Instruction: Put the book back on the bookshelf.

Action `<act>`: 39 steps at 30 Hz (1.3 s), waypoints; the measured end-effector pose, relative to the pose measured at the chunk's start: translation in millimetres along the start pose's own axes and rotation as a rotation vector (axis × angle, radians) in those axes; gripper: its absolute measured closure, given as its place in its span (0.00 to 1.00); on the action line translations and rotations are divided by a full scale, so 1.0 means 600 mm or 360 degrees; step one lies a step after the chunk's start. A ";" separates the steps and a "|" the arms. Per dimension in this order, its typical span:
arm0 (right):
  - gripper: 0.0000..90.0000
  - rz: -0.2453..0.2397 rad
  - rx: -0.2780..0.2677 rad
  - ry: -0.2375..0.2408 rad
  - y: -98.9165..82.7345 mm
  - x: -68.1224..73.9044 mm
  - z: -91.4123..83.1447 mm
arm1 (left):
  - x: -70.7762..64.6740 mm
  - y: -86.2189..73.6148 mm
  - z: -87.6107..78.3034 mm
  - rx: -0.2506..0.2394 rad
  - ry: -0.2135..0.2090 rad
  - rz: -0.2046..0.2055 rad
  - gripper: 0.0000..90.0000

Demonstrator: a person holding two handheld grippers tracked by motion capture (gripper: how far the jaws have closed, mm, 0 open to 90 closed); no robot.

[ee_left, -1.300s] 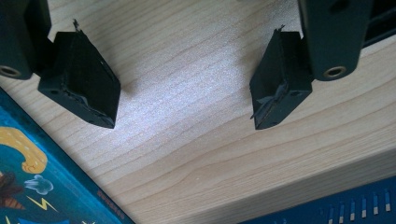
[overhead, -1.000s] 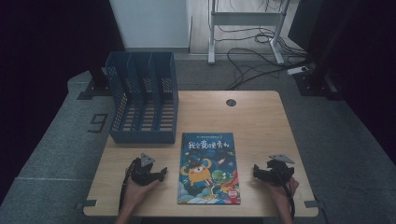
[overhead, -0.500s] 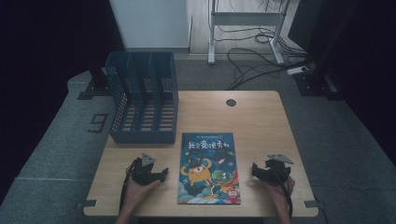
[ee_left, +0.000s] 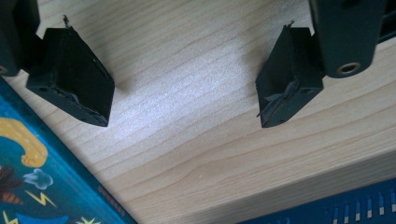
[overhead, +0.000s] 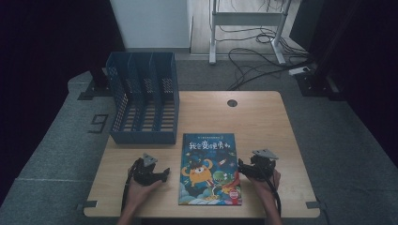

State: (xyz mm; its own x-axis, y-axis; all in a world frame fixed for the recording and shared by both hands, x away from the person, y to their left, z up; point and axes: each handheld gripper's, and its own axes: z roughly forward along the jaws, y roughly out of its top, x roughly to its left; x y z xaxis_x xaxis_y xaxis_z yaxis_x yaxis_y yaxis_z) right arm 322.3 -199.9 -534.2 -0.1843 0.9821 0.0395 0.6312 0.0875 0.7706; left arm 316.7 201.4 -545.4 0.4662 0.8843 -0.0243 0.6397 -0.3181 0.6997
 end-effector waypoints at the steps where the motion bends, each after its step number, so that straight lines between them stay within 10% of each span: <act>1: 0.12 -0.0015 0.0003 0.0003 0.006 0.009 0.005 | -0.003 0.011 0.001 -0.0012 -0.0010 0.0012 0.22; 23: 0.13 -0.0054 0.0022 0.0255 -0.002 0.077 0.013 | -0.075 0.023 0.000 -0.0053 -0.0204 0.0037 0.20; 39: 0.13 -0.0113 0.0086 0.0266 -0.012 0.098 0.025 | -0.126 0.018 0.021 0.0029 -0.0300 0.0106 0.17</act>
State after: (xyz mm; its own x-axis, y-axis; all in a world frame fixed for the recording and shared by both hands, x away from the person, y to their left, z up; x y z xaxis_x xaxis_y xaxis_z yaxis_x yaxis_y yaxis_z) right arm 318.0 -140.4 -546.8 -0.3497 0.9321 0.0945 0.6507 0.1691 0.7403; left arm 295.9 126.7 -545.1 0.6131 0.7819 -0.1129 0.6136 -0.3813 0.6914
